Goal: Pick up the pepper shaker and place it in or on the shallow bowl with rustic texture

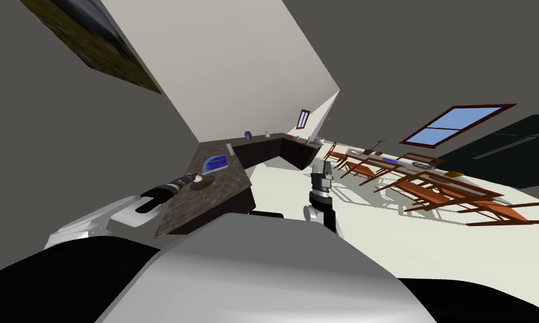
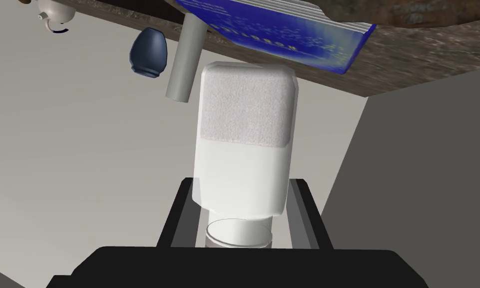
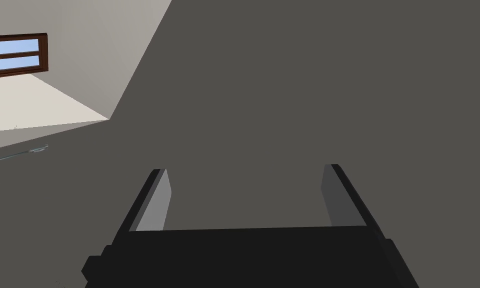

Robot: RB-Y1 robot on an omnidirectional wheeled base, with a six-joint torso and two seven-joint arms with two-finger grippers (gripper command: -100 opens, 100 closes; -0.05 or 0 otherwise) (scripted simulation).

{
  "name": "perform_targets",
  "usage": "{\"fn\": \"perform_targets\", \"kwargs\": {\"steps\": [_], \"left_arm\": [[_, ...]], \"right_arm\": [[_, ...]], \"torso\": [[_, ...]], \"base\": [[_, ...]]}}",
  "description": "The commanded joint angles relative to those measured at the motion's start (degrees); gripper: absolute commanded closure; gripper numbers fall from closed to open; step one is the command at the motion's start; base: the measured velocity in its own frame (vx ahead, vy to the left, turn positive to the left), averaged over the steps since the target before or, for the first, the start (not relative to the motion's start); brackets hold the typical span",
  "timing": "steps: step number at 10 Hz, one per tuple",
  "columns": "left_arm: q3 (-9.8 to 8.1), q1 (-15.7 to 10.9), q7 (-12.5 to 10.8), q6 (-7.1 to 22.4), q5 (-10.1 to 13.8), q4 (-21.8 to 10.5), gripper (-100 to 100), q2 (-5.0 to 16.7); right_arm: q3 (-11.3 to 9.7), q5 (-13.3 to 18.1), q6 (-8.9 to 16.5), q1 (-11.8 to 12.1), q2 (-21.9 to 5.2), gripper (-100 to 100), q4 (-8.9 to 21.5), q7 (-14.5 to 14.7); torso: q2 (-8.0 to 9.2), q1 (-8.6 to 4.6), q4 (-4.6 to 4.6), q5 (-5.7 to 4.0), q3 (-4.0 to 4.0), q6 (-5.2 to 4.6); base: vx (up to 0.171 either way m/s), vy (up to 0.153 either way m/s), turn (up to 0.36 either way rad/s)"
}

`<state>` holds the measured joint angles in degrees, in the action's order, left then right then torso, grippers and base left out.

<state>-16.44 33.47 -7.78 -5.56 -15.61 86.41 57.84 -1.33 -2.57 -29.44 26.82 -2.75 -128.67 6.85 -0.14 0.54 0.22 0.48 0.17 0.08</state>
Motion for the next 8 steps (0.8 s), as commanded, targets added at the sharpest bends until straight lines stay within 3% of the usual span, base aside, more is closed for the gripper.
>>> {"fn": "perform_targets", "kwargs": {"steps": [1,5,6,7,8], "left_arm": [[0.00,0.00,0.00,0.00,0.00,0.00,-100,0.00],[-0.01,0.00,0.01,0.00,0.00,-0.01,-100,0.00],[-0.01,-0.01,0.01,0.00,0.00,-0.02,0,0.00],[-0.84,0.72,-1.26,-1.52,0.92,-1.81,-100,2.19],[-1.26,1.08,-1.90,-2.29,1.38,-2.69,-100,3.30]], "right_arm": [[0.00,0.00,0.00,0.00,0.00,0,0.00,0.00],[-0.01,0.00,0.00,-0.01,0.01,0,0.00,0.00],[-0.01,0.00,0.00,-0.01,0.01,0,0.00,0.00],[-0.01,0.00,0.00,-0.01,0.01,0,0.00,0.00],[-0.02,0.00,0.00,-0.01,0.02,0,0.00,0.00]], "torso": [[0.00,0.00,0.00,0.00,0.00,0.00],[0.15,-0.46,-0.04,-0.13,-0.09,0.00],[0.16,-0.47,-0.04,-0.13,-0.10,0.00],[0.17,-0.51,-0.05,-0.16,-0.11,-0.01],[0.15,-0.68,-0.05,-0.20,-0.10,-0.02]], "base": [[0.006,0.019,-0.002],[0.001,0.002,0.000],[0.000,0.000,0.000],[0.010,-0.046,-0.021],[0.004,-0.074,-0.013]]}}
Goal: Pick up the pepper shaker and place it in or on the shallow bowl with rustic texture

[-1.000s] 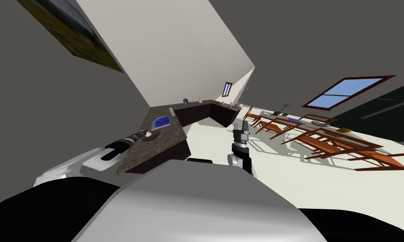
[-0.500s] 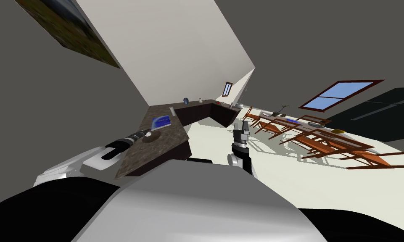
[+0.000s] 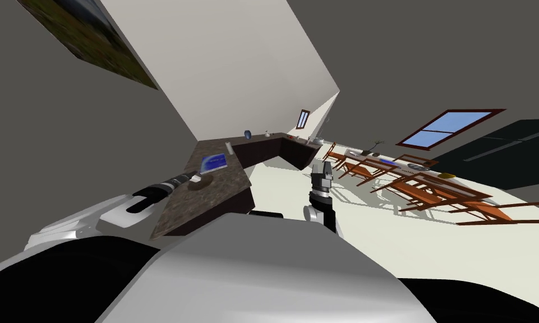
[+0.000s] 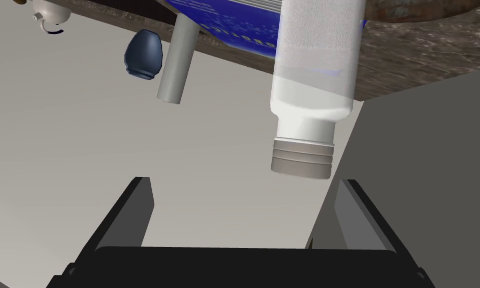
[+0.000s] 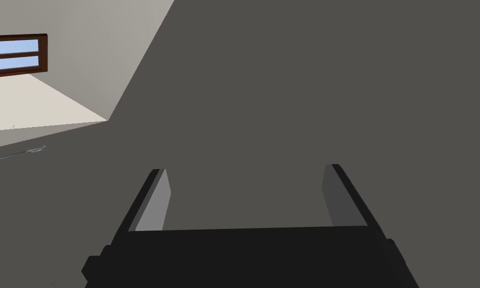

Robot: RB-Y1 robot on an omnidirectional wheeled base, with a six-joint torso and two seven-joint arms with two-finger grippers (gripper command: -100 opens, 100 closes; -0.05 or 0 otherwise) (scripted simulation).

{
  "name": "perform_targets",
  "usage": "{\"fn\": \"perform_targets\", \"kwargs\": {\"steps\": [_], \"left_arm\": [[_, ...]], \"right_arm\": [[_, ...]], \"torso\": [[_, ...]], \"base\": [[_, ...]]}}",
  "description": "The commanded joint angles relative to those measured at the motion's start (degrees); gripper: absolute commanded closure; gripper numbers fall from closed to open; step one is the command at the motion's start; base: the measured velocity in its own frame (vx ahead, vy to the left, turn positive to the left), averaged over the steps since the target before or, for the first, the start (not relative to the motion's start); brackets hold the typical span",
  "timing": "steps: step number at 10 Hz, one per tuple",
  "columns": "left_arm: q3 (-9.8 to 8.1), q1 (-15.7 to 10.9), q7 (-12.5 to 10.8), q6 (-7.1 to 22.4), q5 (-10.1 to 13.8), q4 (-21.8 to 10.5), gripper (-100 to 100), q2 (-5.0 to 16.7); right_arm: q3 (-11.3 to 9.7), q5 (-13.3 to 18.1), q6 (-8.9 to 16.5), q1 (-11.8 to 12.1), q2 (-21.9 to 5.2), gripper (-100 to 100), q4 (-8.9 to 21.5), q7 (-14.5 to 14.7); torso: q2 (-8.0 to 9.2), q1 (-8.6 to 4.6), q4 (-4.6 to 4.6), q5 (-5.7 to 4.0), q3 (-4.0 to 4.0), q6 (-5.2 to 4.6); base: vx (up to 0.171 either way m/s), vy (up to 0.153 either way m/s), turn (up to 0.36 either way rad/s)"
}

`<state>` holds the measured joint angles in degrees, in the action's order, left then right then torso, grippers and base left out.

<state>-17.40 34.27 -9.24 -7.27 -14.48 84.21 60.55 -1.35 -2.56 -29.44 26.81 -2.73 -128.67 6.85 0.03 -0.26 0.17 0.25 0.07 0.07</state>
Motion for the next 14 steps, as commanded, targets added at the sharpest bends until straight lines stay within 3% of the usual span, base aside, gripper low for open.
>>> {"fn": "perform_targets", "kwargs": {"steps": [1,7,8,9,14], "left_arm": [[-0.72,0.63,-1.07,-1.34,0.71,-1.37,-100,1.68],[-3.23,2.76,-4.89,-5.96,3.48,-6.65,-100,8.29],[-2.48,1.89,-4.40,-5.33,3.15,-6.44,-100,7.74],[-2.51,1.89,-4.60,-5.41,3.21,-6.52,0,7.89],[-2.51,1.89,-4.58,-5.41,3.21,-6.51,0,7.88]], "right_arm": [[0.00,0.00,0.00,0.00,0.00,0,0.00,0.00],[0.00,0.00,0.00,0.00,0.00,0,0.00,0.00],[0.00,0.00,0.00,0.00,0.00,0,0.00,0.00],[0.00,0.00,0.00,0.00,0.00,0,0.00,0.00],[0.01,0.00,0.00,0.00,-0.01,0,0.00,0.00]], "torso": [[0.00,0.00,0.00,0.00,0.00,0.00],[0.02,0.05,-0.01,0.01,-0.01,0.00],[0.02,0.05,0.00,0.00,-0.01,-0.01],[0.02,0.14,-0.01,0.03,-0.01,0.01],[0.02,0.25,-0.01,0.07,-0.01,0.00]], "base": [[0.000,-0.072,-0.010],[-0.001,-0.057,-0.011],[-0.001,-0.022,0.000],[0.000,0.000,0.000],[0.000,0.000,0.000]]}}
